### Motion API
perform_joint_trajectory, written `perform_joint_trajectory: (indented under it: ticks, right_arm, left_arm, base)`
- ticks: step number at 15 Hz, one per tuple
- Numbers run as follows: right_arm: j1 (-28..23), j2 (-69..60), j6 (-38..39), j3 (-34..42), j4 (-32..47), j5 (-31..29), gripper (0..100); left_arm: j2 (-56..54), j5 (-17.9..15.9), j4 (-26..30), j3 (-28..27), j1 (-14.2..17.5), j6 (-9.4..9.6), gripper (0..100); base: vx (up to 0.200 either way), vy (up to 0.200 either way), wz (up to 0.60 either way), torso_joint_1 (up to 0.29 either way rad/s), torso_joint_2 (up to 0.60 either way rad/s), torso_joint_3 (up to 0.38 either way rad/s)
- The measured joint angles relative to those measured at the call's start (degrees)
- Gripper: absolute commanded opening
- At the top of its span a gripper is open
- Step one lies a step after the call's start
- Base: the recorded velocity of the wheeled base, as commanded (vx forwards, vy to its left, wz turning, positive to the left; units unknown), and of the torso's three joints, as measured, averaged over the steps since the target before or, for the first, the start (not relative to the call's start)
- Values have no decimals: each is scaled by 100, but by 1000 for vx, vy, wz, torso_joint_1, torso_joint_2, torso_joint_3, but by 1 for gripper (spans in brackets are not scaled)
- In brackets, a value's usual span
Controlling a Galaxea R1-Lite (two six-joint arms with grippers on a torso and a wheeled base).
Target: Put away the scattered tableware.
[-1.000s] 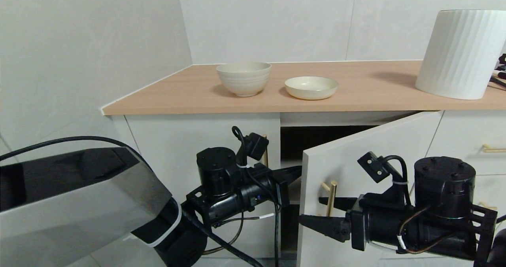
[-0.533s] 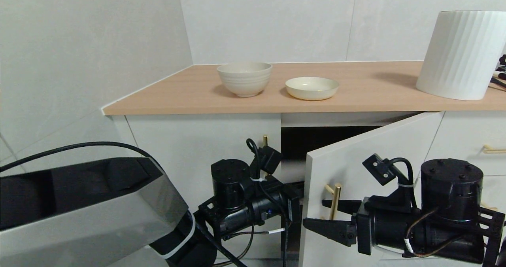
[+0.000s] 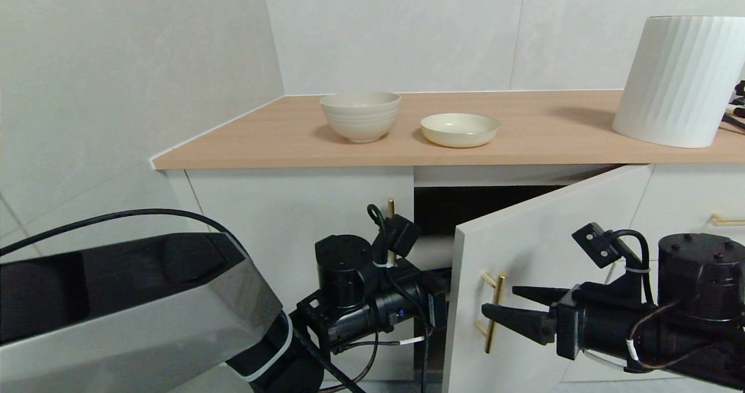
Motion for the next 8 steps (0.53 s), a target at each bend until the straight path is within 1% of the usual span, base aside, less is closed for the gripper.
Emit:
perform_joint_trajectory:
  ticks: [2, 5, 7, 8]
  right_arm:
    - [-24, -333, -9, 184, 285, -6, 100]
    - [-7, -962, -24, 422, 997, -4, 100]
    - [41, -1328, -272, 490, 1538, 0, 100]
    - [72, -1436, -372, 501, 1626, 16, 100]
  left_arm:
    - [-11, -6, 21, -13, 0, 0, 0]
    - [-20, -9, 168, -101, -41, 0, 0]
    - [-17, 2, 218, -121, -79, -1, 0]
    - [-11, 7, 243, -140, -110, -9, 0]
  base:
    - [0, 0, 0, 0, 0, 0]
    - [0, 0, 0, 0, 0, 0]
    - [0, 0, 0, 0, 0, 0]
    - [0, 0, 0, 0, 0, 0]
